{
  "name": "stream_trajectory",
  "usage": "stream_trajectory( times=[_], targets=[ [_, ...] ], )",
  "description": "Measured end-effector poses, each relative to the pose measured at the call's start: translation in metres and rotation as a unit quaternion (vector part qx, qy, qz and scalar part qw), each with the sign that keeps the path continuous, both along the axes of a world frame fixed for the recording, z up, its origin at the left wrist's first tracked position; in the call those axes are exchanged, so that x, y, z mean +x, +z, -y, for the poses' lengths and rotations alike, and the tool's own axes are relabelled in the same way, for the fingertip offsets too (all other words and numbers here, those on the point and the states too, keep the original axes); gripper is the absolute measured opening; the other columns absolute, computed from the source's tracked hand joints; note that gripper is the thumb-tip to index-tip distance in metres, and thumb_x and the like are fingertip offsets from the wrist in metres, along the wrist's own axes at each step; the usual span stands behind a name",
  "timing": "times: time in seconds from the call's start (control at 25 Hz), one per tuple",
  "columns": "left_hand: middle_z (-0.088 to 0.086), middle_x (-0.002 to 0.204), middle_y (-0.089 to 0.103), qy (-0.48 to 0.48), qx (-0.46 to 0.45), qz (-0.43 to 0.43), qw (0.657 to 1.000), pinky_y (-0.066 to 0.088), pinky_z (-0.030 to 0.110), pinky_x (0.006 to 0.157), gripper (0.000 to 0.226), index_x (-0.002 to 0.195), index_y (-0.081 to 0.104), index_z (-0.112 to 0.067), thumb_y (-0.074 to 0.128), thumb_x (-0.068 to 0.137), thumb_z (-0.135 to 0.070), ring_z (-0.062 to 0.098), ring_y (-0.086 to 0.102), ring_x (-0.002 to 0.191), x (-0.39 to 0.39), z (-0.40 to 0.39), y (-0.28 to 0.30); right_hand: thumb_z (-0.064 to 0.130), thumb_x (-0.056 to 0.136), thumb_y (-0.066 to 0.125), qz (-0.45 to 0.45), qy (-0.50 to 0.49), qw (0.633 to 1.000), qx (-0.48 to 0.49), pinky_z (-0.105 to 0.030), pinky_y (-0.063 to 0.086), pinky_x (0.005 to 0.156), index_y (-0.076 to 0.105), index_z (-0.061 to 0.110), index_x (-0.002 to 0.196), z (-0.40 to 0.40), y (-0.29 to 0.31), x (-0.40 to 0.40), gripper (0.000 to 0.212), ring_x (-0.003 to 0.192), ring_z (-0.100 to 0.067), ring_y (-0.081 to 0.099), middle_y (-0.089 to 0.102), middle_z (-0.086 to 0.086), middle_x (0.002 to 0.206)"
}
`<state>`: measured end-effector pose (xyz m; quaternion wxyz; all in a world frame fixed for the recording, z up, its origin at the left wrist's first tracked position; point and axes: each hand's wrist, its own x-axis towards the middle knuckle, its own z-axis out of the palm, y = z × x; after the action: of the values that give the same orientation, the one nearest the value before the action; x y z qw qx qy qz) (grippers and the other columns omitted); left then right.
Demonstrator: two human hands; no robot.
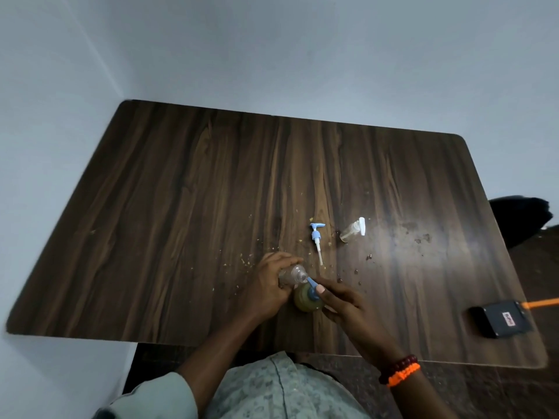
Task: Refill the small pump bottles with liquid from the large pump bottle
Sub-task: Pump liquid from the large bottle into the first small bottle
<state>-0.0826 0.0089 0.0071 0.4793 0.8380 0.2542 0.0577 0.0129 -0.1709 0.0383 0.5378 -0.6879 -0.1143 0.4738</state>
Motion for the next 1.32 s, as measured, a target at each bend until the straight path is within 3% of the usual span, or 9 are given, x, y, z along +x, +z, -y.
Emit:
stream_trajectory(
  times=[0.2, 0.32, 0.4, 0.48, 0.56, 0.72, 0.88, 1.2, 1.32],
  targets=[
    [0.002, 0.134, 0.066, -0.025, 0.021, 0.009, 0.999, 0.037, 0.020, 0.110, 0.055, 0.133, 0.069, -0.016, 0.070, 0.083, 0.007, 0.014, 0.050, 0.131, 0.005, 0.004, 0.010, 0.047, 0.081, 0.072, -0.001, -0.037, 0.999, -0.019, -0.055, 0.047, 0.107, 0.080, 0.033, 0.110, -0.001, 0.006, -0.002, 0.033, 0.107, -0.014, 0.070, 0.080, 0.006, 0.111],
    [0.004, 0.132, 0.067, -0.029, 0.027, 0.018, 0.999, 0.037, 0.019, 0.108, 0.053, 0.132, 0.069, -0.013, 0.069, 0.083, 0.008, 0.016, 0.051, 0.131, 0.005, 0.005, 0.013, 0.045, 0.082, 0.074, 0.009, -0.056, 0.998, -0.016, -0.061, 0.047, 0.105, 0.081, 0.027, 0.109, 0.000, 0.002, -0.001, 0.033, 0.110, -0.041, 0.067, 0.078, -0.012, 0.111],
    [0.004, 0.131, 0.067, -0.036, 0.032, 0.011, 0.999, 0.036, 0.020, 0.107, 0.054, 0.132, 0.069, -0.012, 0.067, 0.083, 0.010, 0.016, 0.050, 0.130, 0.004, 0.008, 0.013, 0.044, 0.080, 0.075, 0.016, -0.070, 0.997, -0.015, -0.052, 0.053, 0.092, 0.082, 0.022, 0.107, -0.002, 0.001, -0.003, 0.036, 0.099, -0.047, 0.066, 0.076, -0.022, 0.110],
    [0.005, 0.130, 0.067, -0.034, 0.036, 0.008, 0.999, 0.037, 0.021, 0.106, 0.055, 0.131, 0.070, -0.012, 0.067, 0.082, 0.011, 0.017, 0.051, 0.129, 0.003, 0.010, 0.012, 0.043, 0.078, 0.075, 0.017, -0.080, 0.997, -0.015, -0.041, 0.049, 0.085, 0.082, 0.017, 0.107, -0.005, 0.002, -0.006, 0.040, 0.093, -0.036, 0.067, 0.077, -0.021, 0.106],
    [0.005, 0.127, 0.068, -0.024, 0.029, 0.013, 0.999, 0.039, 0.020, 0.104, 0.054, 0.128, 0.071, -0.012, 0.067, 0.080, 0.013, 0.017, 0.053, 0.126, 0.003, 0.011, 0.012, 0.043, 0.078, 0.075, 0.009, -0.081, 0.997, -0.017, -0.035, 0.052, 0.087, 0.081, 0.015, 0.110, -0.004, 0.003, -0.008, 0.043, 0.100, -0.023, 0.070, 0.080, -0.009, 0.105],
    [0.002, 0.125, 0.068, -0.001, 0.002, 0.027, 1.000, 0.047, 0.028, 0.106, 0.053, 0.125, 0.073, -0.015, 0.072, 0.078, 0.012, 0.015, 0.055, 0.122, 0.003, 0.011, 0.012, 0.044, 0.080, 0.075, -0.006, -0.087, 0.996, -0.027, -0.043, 0.054, 0.095, 0.081, 0.018, 0.110, 0.000, 0.006, -0.004, 0.040, 0.102, -0.021, 0.070, 0.080, -0.006, 0.108],
    [0.001, 0.126, 0.068, -0.008, 0.005, 0.012, 1.000, 0.047, 0.032, 0.109, 0.053, 0.127, 0.072, -0.016, 0.073, 0.080, 0.009, 0.015, 0.054, 0.124, -0.001, 0.012, 0.008, 0.031, 0.088, 0.075, -0.004, -0.092, 0.995, -0.033, -0.041, 0.047, 0.081, 0.081, 0.011, 0.107, -0.005, 0.005, -0.004, 0.028, 0.090, -0.027, 0.059, 0.076, -0.024, 0.105],
    [0.006, 0.125, 0.070, -0.015, -0.005, 0.026, 1.000, 0.048, 0.029, 0.106, 0.050, 0.124, 0.073, -0.012, 0.071, 0.080, 0.010, 0.019, 0.057, 0.122, 0.003, 0.010, 0.015, 0.033, 0.088, 0.077, -0.036, -0.094, 0.994, -0.044, -0.039, 0.047, 0.082, 0.083, 0.017, 0.104, 0.000, 0.000, 0.001, 0.024, 0.090, -0.025, 0.061, 0.079, -0.014, 0.104],
    [0.004, 0.127, 0.068, -0.022, 0.003, 0.018, 1.000, 0.044, 0.027, 0.107, 0.053, 0.126, 0.072, -0.014, 0.069, 0.080, 0.011, 0.017, 0.054, 0.125, 0.000, 0.011, 0.013, 0.039, 0.080, 0.078, -0.013, -0.087, 0.995, -0.052, -0.034, 0.048, 0.075, 0.084, 0.016, 0.100, -0.003, 0.000, 0.001, 0.031, 0.083, -0.020, 0.062, 0.080, -0.011, 0.096]
  ],
)
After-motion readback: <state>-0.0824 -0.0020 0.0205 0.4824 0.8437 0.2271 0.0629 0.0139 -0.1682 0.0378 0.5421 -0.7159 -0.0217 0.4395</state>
